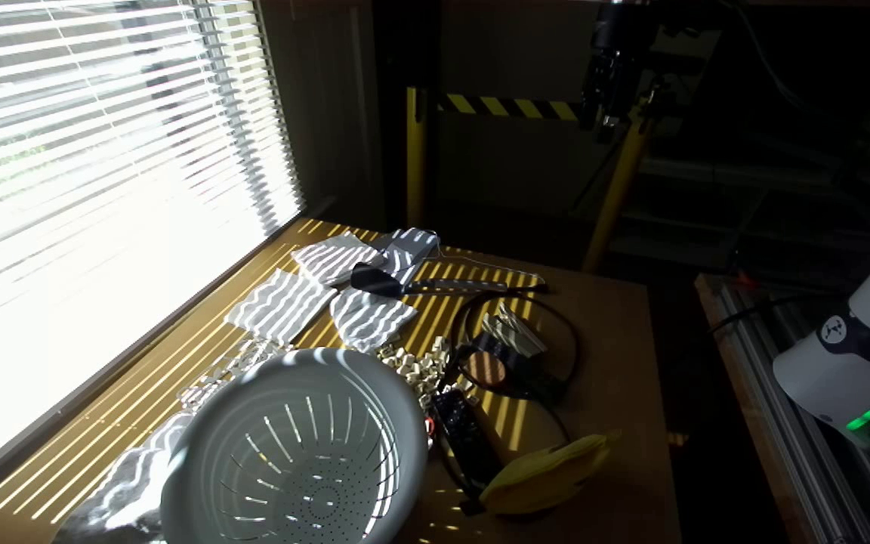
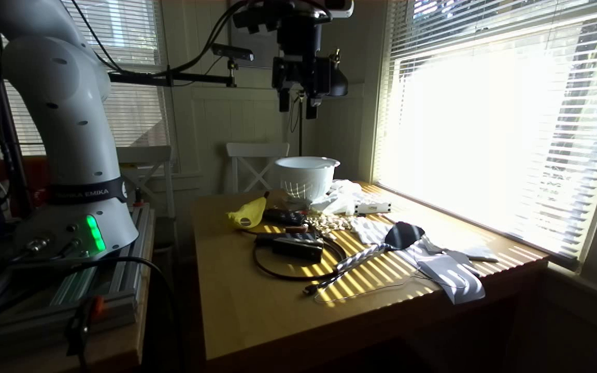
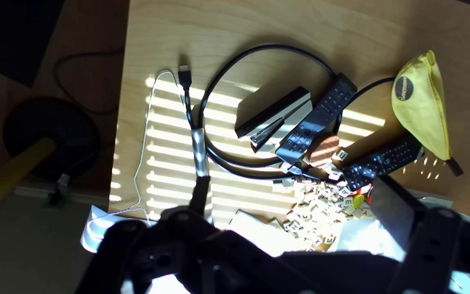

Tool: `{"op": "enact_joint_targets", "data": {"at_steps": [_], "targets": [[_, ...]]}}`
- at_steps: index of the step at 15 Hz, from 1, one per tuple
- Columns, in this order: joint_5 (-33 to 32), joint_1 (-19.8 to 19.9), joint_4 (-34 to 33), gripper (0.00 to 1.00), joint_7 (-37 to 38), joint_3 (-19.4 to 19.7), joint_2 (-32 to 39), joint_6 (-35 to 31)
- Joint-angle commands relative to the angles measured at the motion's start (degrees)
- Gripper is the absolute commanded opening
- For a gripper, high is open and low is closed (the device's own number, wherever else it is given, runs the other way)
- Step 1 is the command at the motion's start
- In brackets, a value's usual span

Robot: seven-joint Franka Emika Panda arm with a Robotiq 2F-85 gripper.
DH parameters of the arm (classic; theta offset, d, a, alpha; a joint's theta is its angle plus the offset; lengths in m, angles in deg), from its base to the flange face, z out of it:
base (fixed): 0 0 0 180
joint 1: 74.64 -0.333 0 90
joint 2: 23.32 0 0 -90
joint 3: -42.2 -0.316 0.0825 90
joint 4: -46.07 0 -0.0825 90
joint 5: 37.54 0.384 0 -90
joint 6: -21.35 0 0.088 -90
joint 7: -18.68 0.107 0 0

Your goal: Scoop up the letter blocks with the spatula and put them into the colander

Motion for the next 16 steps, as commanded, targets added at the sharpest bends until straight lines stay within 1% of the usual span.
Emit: {"op": "enact_joint_targets", "data": {"at_steps": [1,5,6,7,10,12,13,15,16], "targets": [[0.9,2.1,-0.1,1.00,-0.7,-2.0,0.3,0.1],[0.9,2.1,-0.1,1.00,-0.7,-2.0,0.3,0.1],[-1.6,3.5,0.3,1.00,1.7,-2.5,2.3,-3.8],[-1.4,3.5,0.1,1.00,0.3,-2.2,3.5,-5.1],[-3.2,4.7,-1.3,1.00,0.0,-2.8,8.9,-12.6],[-4.1,4.7,-2.4,1.00,-2.3,-3.2,13.5,-18.3],[-4.2,4.6,-3.0,1.00,-4.3,-3.4,15.5,-19.9],[-5.1,4.8,-4.4,1.00,-7.8,-4.7,18.7,-20.2],[-3.3,5.7,-1.6,1.00,-5.2,-5.2,14.8,-19.6]]}}
